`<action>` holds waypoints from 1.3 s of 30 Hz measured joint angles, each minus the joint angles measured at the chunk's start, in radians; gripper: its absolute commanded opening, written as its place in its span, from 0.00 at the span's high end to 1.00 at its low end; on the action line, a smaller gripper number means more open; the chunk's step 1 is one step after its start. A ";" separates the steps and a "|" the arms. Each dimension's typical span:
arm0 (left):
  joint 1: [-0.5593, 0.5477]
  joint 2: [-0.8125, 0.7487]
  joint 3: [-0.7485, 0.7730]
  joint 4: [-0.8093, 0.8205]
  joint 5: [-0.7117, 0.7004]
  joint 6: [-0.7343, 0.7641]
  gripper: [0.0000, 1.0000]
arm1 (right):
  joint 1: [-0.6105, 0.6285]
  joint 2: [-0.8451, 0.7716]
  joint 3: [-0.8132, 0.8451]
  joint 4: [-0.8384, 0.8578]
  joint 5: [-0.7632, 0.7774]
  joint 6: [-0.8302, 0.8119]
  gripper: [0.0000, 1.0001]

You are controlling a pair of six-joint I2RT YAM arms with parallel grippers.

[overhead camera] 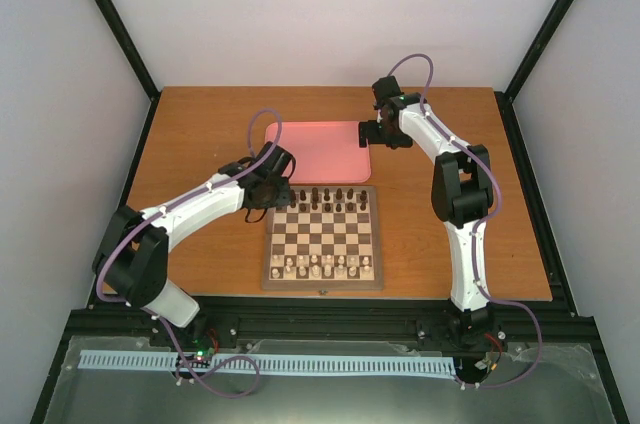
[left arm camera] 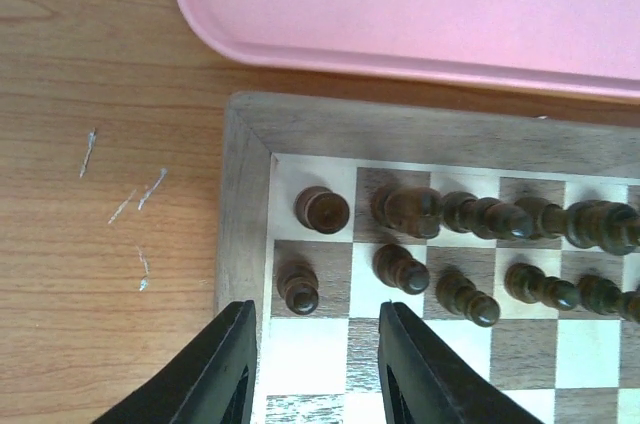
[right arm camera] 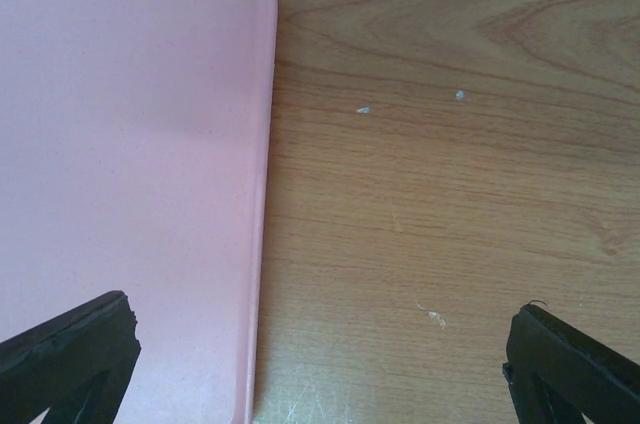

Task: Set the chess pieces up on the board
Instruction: Adjust the chess piece on the chessboard.

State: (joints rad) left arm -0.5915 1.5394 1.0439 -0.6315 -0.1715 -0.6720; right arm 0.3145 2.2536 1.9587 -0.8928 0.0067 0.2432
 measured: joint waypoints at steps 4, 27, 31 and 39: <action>-0.006 -0.002 0.027 -0.017 0.002 0.006 0.65 | 0.000 0.000 0.000 0.000 0.000 0.000 0.00; -0.069 0.142 0.171 -0.105 0.000 0.012 0.69 | 0.000 0.000 0.000 0.000 0.000 0.000 0.00; -0.077 0.161 0.176 -0.111 0.000 0.011 0.69 | -0.002 0.000 0.000 0.000 0.000 0.000 0.00; -0.077 0.181 0.176 -0.126 0.004 0.002 0.73 | -0.010 0.000 0.000 0.000 0.000 0.000 0.00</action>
State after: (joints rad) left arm -0.6689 1.7206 1.2201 -0.7570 -0.1673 -0.6701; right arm 0.3042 2.2536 1.9587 -0.8928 0.0063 0.2432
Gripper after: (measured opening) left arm 0.276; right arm 1.000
